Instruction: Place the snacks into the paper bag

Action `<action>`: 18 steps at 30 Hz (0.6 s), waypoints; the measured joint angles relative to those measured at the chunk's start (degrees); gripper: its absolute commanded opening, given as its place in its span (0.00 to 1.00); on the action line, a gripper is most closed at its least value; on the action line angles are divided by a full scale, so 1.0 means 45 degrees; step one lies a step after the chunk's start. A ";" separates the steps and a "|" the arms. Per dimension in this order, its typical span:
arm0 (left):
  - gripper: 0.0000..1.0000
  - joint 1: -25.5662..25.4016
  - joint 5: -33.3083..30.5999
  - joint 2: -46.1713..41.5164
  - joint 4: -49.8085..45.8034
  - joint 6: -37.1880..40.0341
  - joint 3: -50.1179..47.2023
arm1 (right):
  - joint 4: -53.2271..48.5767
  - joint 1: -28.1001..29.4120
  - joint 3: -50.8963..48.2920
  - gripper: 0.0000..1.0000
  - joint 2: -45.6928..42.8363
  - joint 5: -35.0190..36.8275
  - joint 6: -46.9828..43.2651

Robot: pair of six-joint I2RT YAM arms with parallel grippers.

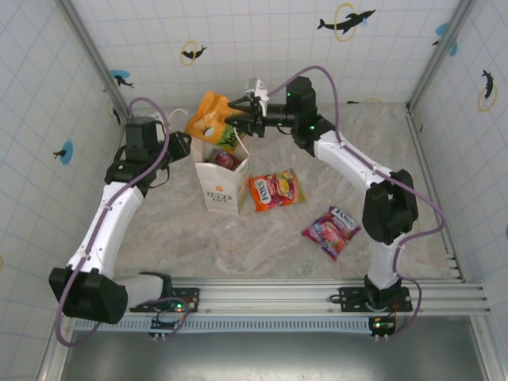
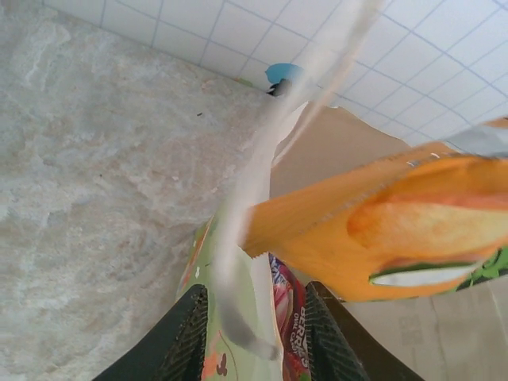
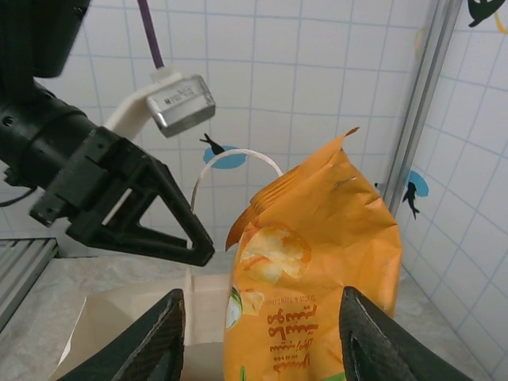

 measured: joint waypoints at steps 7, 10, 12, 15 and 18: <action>0.51 0.0000 0.0461 -0.1122 -0.0199 0.2453 0.0000 | -0.0563 0.0136 0.0340 0.18 0.0019 -0.0121 -0.0534; 0.55 0.0000 0.0801 -0.1622 -0.0160 0.3939 0.0000 | -0.0690 0.0151 0.0379 0.14 0.0015 -0.0160 -0.0695; 0.56 0.0000 0.1049 -0.1870 -0.0180 0.5032 0.0039 | -0.0743 0.0170 0.0379 0.14 0.0015 -0.0155 -0.0777; 0.58 0.0000 0.1535 -0.1880 -0.0228 0.6450 0.0325 | -0.0758 0.0189 0.0384 0.14 0.0019 -0.0151 -0.0835; 0.58 0.0000 0.2302 -0.1870 -0.0262 0.8111 0.0544 | -0.0767 0.0214 0.0408 0.14 0.0019 -0.0151 -0.0855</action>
